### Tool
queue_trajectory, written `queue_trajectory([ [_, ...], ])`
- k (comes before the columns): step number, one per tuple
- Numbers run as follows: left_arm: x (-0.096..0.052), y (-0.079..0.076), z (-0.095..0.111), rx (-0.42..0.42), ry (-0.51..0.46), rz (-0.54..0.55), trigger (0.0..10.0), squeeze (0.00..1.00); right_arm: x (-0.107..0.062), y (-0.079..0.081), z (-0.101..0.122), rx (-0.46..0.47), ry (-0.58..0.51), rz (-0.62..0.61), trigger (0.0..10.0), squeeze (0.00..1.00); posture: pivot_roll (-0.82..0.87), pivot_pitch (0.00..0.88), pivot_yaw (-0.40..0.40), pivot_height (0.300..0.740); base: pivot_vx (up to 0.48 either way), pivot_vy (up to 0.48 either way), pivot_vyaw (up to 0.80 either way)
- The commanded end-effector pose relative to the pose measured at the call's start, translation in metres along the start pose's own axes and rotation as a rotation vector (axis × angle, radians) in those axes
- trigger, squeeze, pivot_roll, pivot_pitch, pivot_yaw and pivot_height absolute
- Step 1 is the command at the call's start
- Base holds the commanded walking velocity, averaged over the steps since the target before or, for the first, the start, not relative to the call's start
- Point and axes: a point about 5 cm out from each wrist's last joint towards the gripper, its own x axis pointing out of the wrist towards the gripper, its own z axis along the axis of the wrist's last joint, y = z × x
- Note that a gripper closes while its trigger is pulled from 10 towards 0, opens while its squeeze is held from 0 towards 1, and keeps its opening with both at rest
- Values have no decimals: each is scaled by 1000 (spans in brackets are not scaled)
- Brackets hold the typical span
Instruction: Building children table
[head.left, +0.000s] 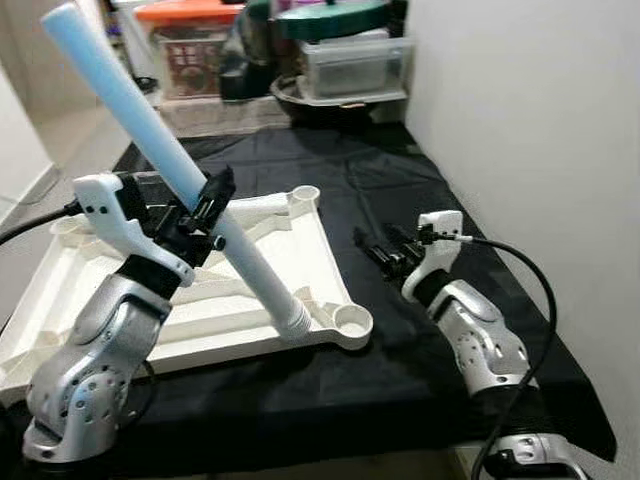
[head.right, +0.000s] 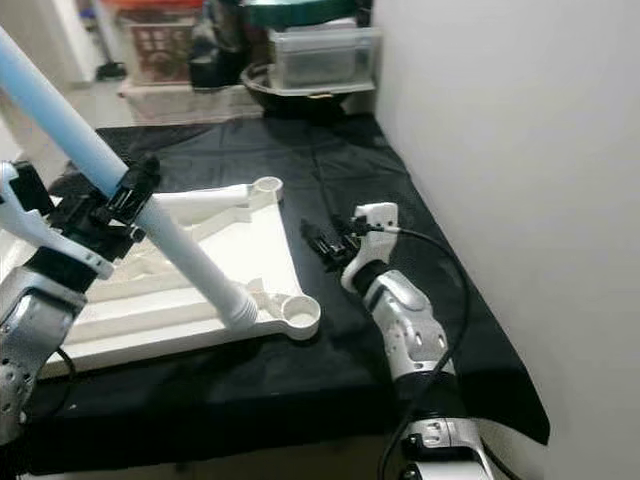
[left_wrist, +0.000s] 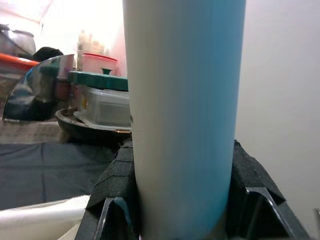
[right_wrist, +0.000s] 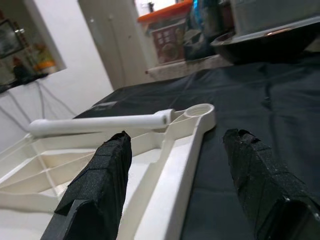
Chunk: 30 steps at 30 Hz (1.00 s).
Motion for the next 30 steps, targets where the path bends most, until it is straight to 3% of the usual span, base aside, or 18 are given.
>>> queue_trajectory([
  [1, 2, 2, 1, 53, 4, 8, 10000, 0, 0, 3, -2, 7, 0, 14, 10000, 0, -11, 0, 14, 740, 0, 0, -769],
  [9, 11, -2, 8, 107, -32, -3, 10000, 0, 2, 19, 1, 11, -45, 60, 10000, 0, -14, 0, 19, 740, 0, 0, -769],
  [11, 23, -13, 27, 173, -102, -43, 10000, 0, 6, 29, 9, 16, -89, 90, 10000, 0, -9, 0, 18, 740, 0, 0, -769],
  [12, 23, -13, 27, 173, -102, -43, 10000, 0, 6, 29, 9, 16, -89, 90, 10000, 0, -9, 0, 18, 740, 0, 0, -769],
  [14, 36, -30, 52, 197, -195, -111, 10000, 0, 11, 36, 18, 10, -120, 120, 10000, 0, -11, 0, 22, 740, 0, 0, -769],
  [16, 36, -30, 52, 197, -195, -111, 10000, 0, 11, 36, 18, 10, -120, 120, 10000, 0, -11, 0, 22, 740, 0, 0, -769],
  [17, 40, -38, 61, 197, -222, -153, 10000, 0, 12, 39, 22, 8, -130, 141, 10000, 0, -11, 0, 22, 740, 0, 0, -769],
  [21, 44, -42, 61, 211, -219, -204, 10000, 0, 13, 42, 25, -8, -140, 164, 10000, 0, -18, 0, 30, 740, 0, 0, -769],
  [30, 46, -28, 45, 255, -167, -163, 10000, 0, 13, 40, 29, -39, -150, 149, 10000, 0, -20, 0, 27, 740, 0, 0, -769],
])
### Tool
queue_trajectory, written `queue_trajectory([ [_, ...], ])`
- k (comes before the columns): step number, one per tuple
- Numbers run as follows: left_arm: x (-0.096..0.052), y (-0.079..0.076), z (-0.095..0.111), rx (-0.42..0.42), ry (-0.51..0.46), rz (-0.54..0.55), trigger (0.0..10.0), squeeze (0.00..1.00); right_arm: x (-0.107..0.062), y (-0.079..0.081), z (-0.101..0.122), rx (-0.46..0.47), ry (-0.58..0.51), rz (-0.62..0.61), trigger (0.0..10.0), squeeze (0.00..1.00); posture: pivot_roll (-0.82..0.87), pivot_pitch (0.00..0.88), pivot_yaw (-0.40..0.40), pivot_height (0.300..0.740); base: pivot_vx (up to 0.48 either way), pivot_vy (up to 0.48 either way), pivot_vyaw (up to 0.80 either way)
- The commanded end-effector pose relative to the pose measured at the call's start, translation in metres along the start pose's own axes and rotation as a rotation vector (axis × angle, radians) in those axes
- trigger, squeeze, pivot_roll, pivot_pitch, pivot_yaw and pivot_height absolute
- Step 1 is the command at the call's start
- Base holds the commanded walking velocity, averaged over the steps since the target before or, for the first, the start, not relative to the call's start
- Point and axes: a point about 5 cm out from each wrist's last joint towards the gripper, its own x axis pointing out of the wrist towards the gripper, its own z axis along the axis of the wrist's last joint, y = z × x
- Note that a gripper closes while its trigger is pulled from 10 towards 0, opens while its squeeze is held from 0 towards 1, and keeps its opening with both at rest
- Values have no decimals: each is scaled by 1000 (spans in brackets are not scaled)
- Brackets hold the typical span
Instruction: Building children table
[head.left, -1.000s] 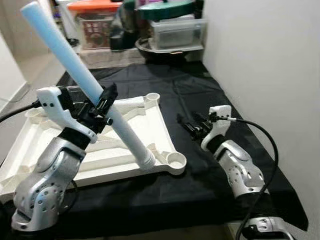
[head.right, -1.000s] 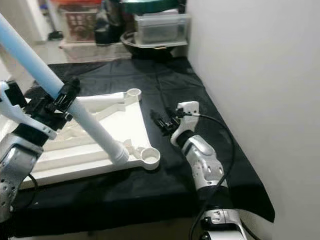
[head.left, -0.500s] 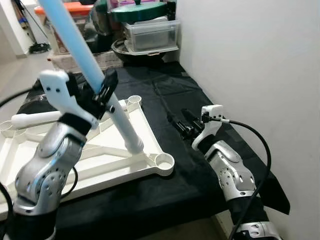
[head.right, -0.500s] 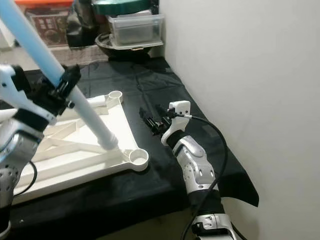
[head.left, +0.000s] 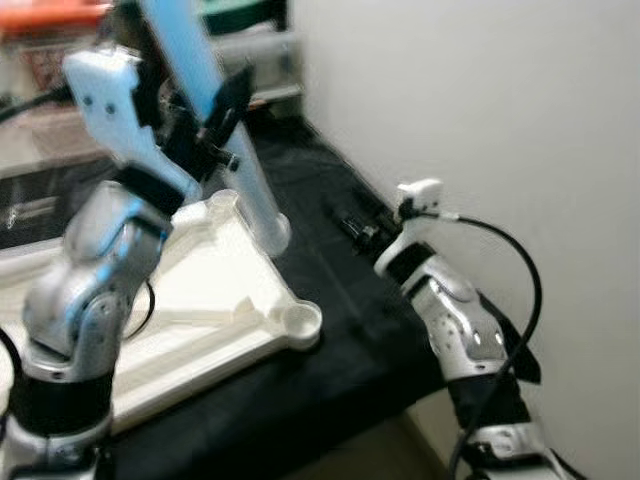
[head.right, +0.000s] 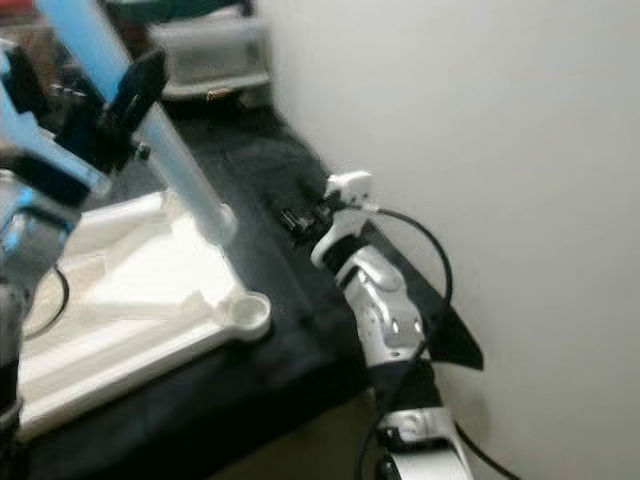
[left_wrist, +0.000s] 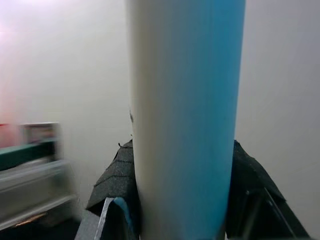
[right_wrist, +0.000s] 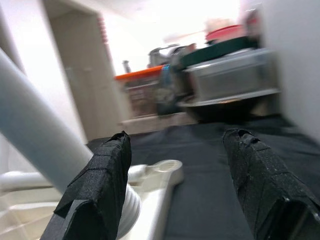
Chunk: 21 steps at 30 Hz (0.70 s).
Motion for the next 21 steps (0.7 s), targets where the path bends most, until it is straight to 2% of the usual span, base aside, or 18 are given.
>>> queue_trajectory([
  [1, -1, 6, 3, 26, -14, 21, 10000, 0, 3, 4, 5, -16, -25, 8, 10000, 0, -17, 0, 25, 740, 0, 0, -769],
  [4, -1, 8, 2, 26, -6, 28, 10000, 0, 5, 6, 7, -17, -38, 9, 10000, 0, -17, 0, 25, 740, 0, 0, -769],
  [8, -1, 13, 3, 36, 0, 33, 10000, 0, 8, 6, 10, -22, -26, 27, 10000, 0, -12, 0, 22, 740, 0, 0, 0],
  [12, 1, 17, 2, 31, 18, -10, 10000, 0, 12, 1, 21, -40, -15, 82, 10000, 0, -8, 0, 19, 740, 0, 0, 0],
  [13, 1, 18, 0, 28, 42, -70, 10000, 0, 13, -5, 26, -52, 6, 124, 10000, 0, -8, 0, 18, 740, 0, 0, 0],
  [18, 2, 22, -7, -17, 94, -190, 10000, 0, 9, -20, 30, -62, 96, 235, 10000, 0, -8, 0, 19, 740, 0, 0, 0],
  [21, 2, 24, -10, -32, 111, -210, 10000, 0, 7, -24, 31, -44, 113, 260, 10000, 0, -8, 0, 19, 740, 0, 0, 0],
])
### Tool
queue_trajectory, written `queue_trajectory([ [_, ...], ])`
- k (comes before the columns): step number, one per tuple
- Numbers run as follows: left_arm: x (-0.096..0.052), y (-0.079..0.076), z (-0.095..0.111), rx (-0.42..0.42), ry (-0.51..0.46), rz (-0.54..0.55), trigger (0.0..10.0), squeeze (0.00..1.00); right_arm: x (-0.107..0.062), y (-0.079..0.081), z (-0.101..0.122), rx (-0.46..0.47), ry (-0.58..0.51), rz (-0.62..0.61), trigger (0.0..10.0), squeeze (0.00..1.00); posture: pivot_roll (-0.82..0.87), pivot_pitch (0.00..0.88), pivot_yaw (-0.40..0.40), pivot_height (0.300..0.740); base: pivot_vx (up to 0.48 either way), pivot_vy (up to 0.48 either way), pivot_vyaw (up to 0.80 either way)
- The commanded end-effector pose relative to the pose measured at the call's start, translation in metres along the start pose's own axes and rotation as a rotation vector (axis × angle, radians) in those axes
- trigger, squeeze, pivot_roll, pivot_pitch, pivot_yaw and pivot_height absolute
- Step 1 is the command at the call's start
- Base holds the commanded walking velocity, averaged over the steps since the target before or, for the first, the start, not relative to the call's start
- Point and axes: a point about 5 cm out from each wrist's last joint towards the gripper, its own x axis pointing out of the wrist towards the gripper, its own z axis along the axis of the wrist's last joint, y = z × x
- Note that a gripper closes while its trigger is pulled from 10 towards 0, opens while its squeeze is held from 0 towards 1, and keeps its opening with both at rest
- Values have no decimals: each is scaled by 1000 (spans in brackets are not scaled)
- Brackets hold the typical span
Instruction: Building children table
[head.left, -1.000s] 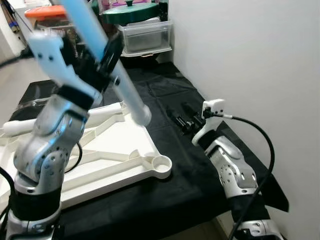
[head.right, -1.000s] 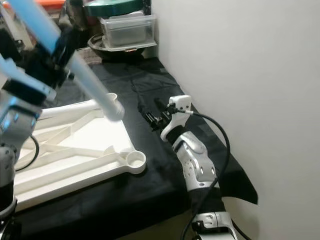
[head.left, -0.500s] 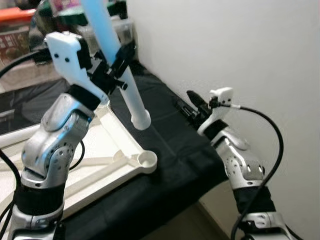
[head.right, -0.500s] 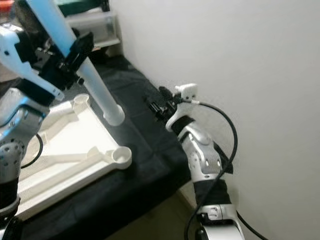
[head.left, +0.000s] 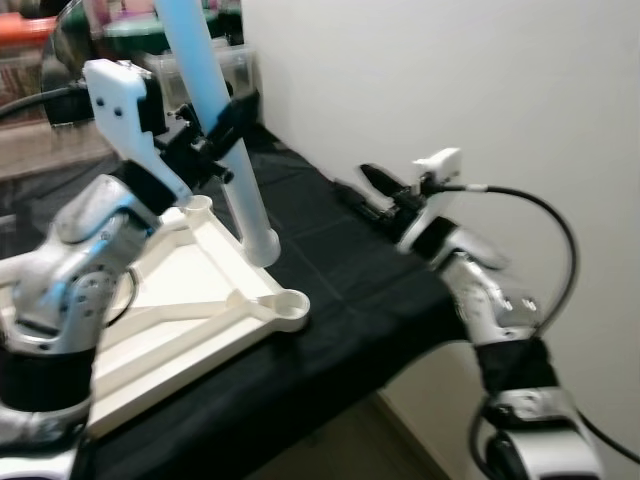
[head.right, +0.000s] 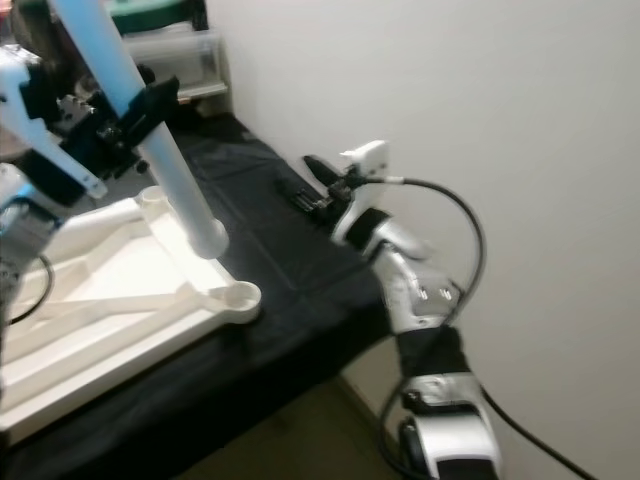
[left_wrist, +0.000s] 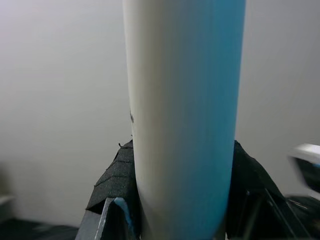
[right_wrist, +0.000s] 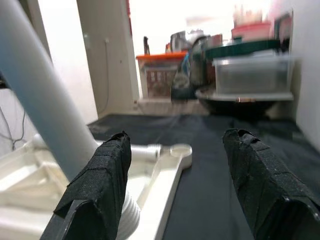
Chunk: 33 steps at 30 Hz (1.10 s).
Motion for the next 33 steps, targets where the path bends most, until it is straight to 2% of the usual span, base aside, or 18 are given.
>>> queue_trajectory([
  [1, 3, 2, 4, -8, 4, -33, 10000, 0, 0, 0, 4, 33, -5, 46, 10000, 0, -4, 0, 16, 740, 0, 0, 0],
  [2, 3, 2, 4, -8, 4, -33, 10000, 0, 0, 0, 4, 33, -5, 46, 10000, 0, -4, 0, 16, 740, 0, 0, 0],
  [3, 5, 6, 2, -37, 3, -39, 10000, 0, -3, 1, 5, 49, 3, 100, 10000, 1000, -5, 0, 21, 740, 0, 0, 0],
  [6, 8, 11, 1, -78, 1, -59, 10000, 0, -6, 3, 5, 59, 27, 184, 10000, 1000, -5, 0, 20, 740, 0, 0, 0],
  [9, 9, 13, 0, -88, 1, -68, 10000, 0, -6, 3, 5, 54, 40, 207, 10000, 1000, -5, 0, 20, 740, 0, 0, 0],
  [10, 11, 13, 0, -105, -2, -86, 10000, 0, -3, 3, 4, 51, 50, 213, 10000, 0, -5, 0, 23, 740, 0, 0, 0],
  [14, 21, 11, -2, -158, -1, -158, 10000, 0, 7, 13, 2, 57, 81, 300, 10000, 0, 0, 0, 25, 740, 0, 0, 0],
  [16, 23, 11, -3, -164, 2, -172, 10000, 0, 9, 15, 2, 59, 89, 318, 10000, 0, 0, 0, 25, 740, 0, 0, 0],
  [17, 28, 9, -5, -187, 1, -191, 10000, 0, 17, 20, 0, 43, 94, 332, 10000, 0, -4, 0, 33, 740, 0, 0, 0],
  [19, 28, 9, -5, -187, 1, -191, 10000, 0, 17, 20, 0, 43, 94, 332, 10000, 0, -4, 0, 33, 740, 0, 0, 0],
  [22, 37, 6, -11, -209, 11, -217, 10000, 0, 28, 30, -4, 27, 105, 365, 10000, 0, 2, 0, 35, 740, 0, 0, 0],
  [33, 50, -8, -25, -232, 49, -283, 10000, 0, 52, 41, -13, 36, 160, 344, 10000, 0, -2, 0, 34, 740, 0, 0, 0],
])
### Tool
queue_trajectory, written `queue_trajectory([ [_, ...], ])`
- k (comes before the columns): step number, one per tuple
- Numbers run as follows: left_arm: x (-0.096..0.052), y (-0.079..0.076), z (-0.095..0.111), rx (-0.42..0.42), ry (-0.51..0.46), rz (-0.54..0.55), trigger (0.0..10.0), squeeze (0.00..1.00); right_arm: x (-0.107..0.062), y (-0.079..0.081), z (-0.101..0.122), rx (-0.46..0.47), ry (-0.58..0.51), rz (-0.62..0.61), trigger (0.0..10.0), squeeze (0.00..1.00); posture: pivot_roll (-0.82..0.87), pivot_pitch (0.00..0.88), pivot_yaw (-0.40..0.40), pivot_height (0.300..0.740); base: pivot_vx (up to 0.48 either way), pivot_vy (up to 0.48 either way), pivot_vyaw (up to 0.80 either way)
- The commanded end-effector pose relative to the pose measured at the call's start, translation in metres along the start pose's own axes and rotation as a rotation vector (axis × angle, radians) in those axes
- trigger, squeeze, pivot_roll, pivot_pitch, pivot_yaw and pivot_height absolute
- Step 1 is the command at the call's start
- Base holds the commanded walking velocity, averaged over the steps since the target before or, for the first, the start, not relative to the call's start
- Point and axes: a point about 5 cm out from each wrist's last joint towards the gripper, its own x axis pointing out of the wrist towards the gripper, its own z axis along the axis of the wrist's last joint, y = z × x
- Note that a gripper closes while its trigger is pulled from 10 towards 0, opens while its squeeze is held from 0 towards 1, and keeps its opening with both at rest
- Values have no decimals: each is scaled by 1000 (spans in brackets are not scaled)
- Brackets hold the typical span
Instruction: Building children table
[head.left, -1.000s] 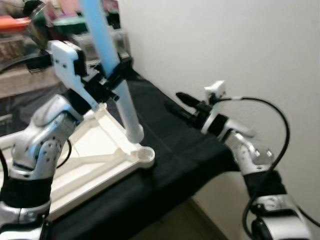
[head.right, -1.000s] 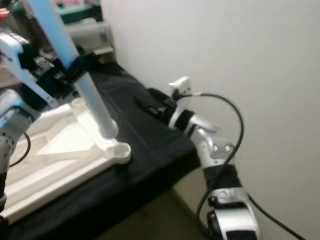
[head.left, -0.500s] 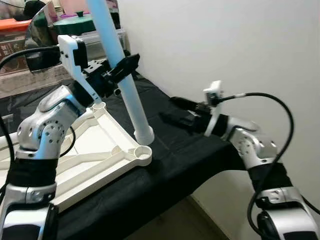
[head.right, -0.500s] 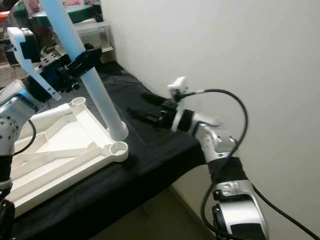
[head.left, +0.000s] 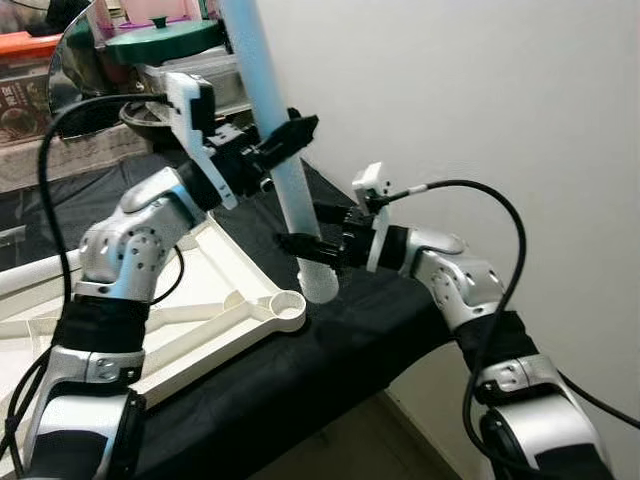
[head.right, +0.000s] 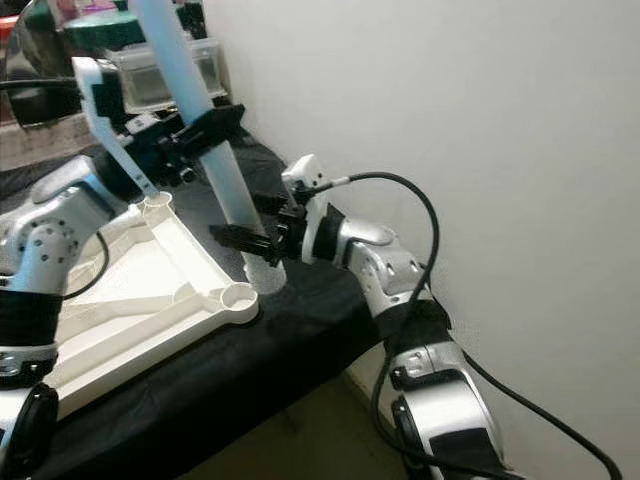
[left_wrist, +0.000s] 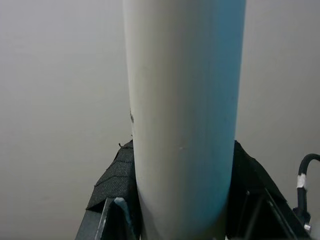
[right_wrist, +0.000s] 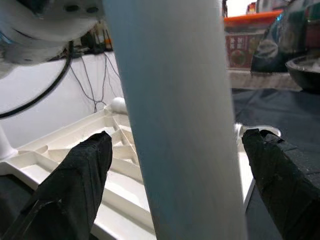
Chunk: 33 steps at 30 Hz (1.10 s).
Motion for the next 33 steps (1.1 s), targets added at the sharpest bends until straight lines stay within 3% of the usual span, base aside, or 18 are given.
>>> queue_trajectory([
  [1, 4, -1, 2, 15, -4, -14, 10000, 0, 6, 2, 0, -3, 19, 8, 10000, 0, -2, 0, 34, 740, 0, 0, 0],
  [8, 11, -5, -4, 17, 7, -39, 10000, 0, 17, 1, -8, 22, 97, -20, 10000, 0, -2, 0, 34, 740, 0, 0, 0],
  [29, 17, -5, -8, 12, -7, -46, 10000, 0, 30, 1, -4, 28, 90, -33, 10000, 0, -16, 0, 35, 740, 0, 0, 0],
  [30, 17, -5, -9, 12, -8, -46, 10000, 0, 31, 1, -3, 27, 87, -30, 7333, 0, -16, 0, 35, 740, 0, 0, 0],
  [31, 17, -5, -9, 12, -8, -45, 10000, 0, 31, 1, -2, 27, 82, -28, 0, 0, -16, 0, 35, 740, 0, 0, 0],
  [33, 17, -5, -9, 13, -10, -46, 10000, 0, 33, 2, -1, 27, 72, -23, 0, 0, -18, 0, 37, 740, 0, 0, 0],
])
